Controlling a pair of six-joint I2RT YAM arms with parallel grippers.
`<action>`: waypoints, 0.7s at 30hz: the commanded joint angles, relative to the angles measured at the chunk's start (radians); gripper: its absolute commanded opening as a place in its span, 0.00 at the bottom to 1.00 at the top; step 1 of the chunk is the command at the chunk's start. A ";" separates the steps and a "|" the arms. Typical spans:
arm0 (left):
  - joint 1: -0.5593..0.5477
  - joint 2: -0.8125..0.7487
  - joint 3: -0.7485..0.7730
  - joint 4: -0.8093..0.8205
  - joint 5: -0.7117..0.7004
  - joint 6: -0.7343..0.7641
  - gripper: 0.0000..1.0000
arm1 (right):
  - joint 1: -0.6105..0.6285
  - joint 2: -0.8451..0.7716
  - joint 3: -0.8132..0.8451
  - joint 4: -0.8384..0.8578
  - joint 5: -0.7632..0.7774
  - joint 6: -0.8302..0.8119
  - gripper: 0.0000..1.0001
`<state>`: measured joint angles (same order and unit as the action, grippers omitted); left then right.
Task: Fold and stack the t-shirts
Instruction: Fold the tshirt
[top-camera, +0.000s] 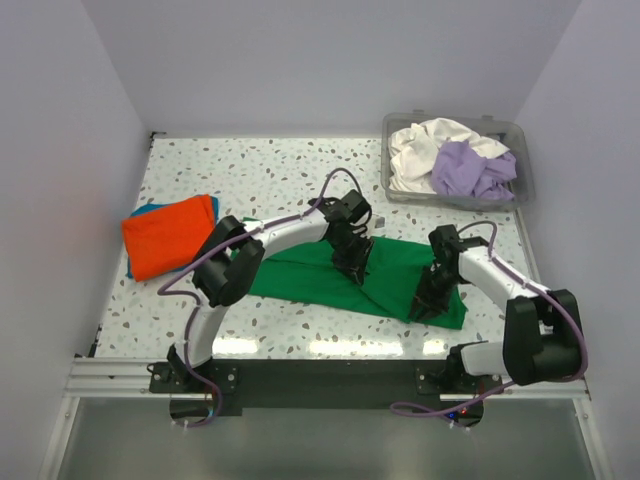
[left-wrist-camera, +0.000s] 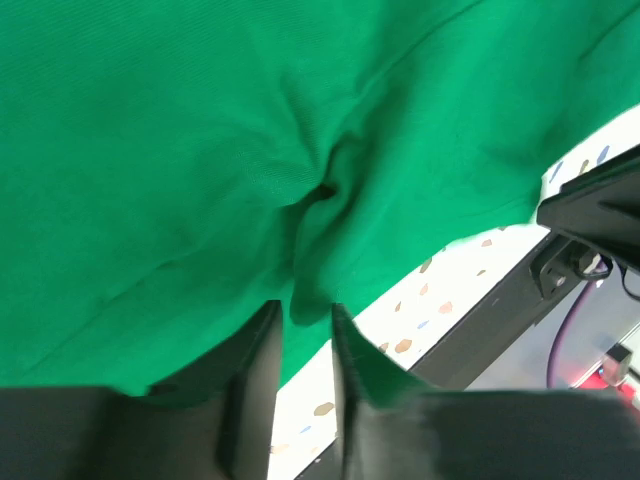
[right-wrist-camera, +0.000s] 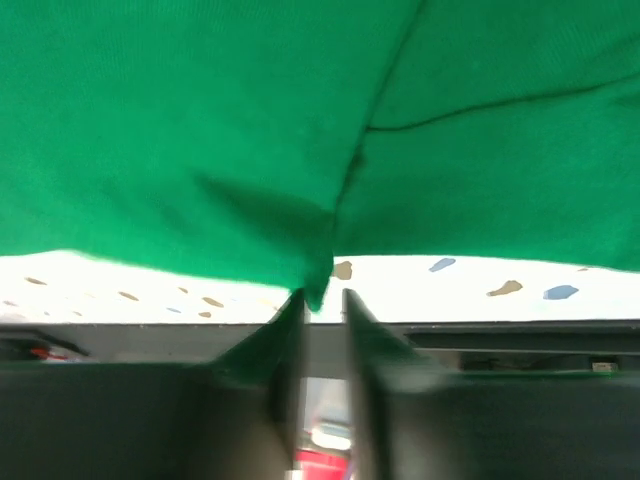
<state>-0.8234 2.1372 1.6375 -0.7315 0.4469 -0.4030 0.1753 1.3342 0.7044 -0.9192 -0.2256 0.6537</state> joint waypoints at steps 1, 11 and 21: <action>0.020 -0.053 0.001 -0.036 -0.030 -0.005 0.33 | 0.003 0.020 0.049 -0.009 0.023 -0.014 0.35; 0.088 -0.112 0.007 -0.023 -0.051 0.003 0.53 | -0.057 0.097 0.389 -0.104 0.292 -0.080 0.66; 0.354 -0.198 -0.105 0.015 -0.146 0.072 0.54 | -0.258 0.272 0.486 0.091 0.332 -0.163 0.56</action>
<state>-0.5297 1.9923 1.5703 -0.7300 0.3477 -0.3786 -0.0692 1.5719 1.1465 -0.8902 0.0662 0.5316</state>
